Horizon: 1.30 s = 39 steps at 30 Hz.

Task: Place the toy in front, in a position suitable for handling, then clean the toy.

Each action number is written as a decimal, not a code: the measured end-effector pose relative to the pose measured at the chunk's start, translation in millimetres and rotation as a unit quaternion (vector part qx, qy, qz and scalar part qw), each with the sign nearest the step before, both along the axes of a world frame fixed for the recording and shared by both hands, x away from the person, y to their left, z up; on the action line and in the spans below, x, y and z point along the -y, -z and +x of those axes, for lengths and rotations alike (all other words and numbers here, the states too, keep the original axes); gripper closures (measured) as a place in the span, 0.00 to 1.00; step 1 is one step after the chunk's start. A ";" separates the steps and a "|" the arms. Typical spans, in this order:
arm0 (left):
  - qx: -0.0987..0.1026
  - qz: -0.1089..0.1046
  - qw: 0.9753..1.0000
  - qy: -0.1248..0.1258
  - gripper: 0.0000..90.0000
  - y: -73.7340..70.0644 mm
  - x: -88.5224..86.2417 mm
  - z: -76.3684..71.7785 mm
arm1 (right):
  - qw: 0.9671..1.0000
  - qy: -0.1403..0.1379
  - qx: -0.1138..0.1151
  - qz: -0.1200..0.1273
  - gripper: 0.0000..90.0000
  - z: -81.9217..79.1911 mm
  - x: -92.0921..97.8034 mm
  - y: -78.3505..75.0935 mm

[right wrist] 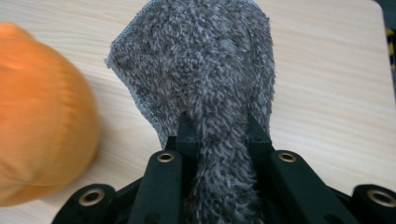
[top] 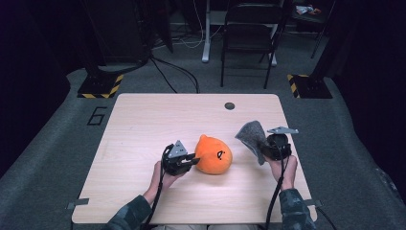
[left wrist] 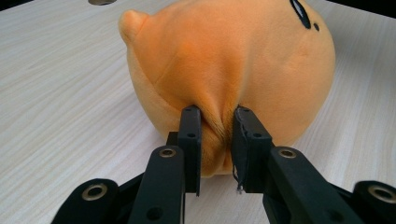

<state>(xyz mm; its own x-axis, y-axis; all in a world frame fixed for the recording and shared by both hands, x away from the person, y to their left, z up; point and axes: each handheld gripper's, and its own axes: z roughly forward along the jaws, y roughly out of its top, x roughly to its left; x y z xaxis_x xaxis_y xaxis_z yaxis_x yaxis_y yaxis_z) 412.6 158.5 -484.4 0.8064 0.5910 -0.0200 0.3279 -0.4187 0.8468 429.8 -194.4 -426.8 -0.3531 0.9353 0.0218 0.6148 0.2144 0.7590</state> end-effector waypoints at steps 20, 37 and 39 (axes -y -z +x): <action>0.002 -0.003 1.000 -0.003 0.83 -2.5 1.9 -1.1 | 0.996 -0.084 0.036 0.004 0.82 -11.4 -49.2 -28.0; 0.014 -0.013 1.000 0.000 0.84 -9.4 8.2 -7.5 | 0.991 -0.131 0.032 0.011 0.81 -14.9 -86.4 -30.3; 0.014 -0.015 1.000 -0.002 0.84 -9.5 9.1 -8.2 | 0.990 -0.136 0.029 0.009 0.81 -13.6 -91.0 -28.4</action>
<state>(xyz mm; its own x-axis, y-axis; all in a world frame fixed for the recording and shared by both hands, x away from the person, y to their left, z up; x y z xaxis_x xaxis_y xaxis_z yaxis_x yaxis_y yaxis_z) 404.4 149.4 -474.9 0.8040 0.5945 -0.0159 0.3064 -0.3912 0.8678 416.3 -103.5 -398.3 -0.5926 0.8054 0.0099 0.4916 0.3519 0.7965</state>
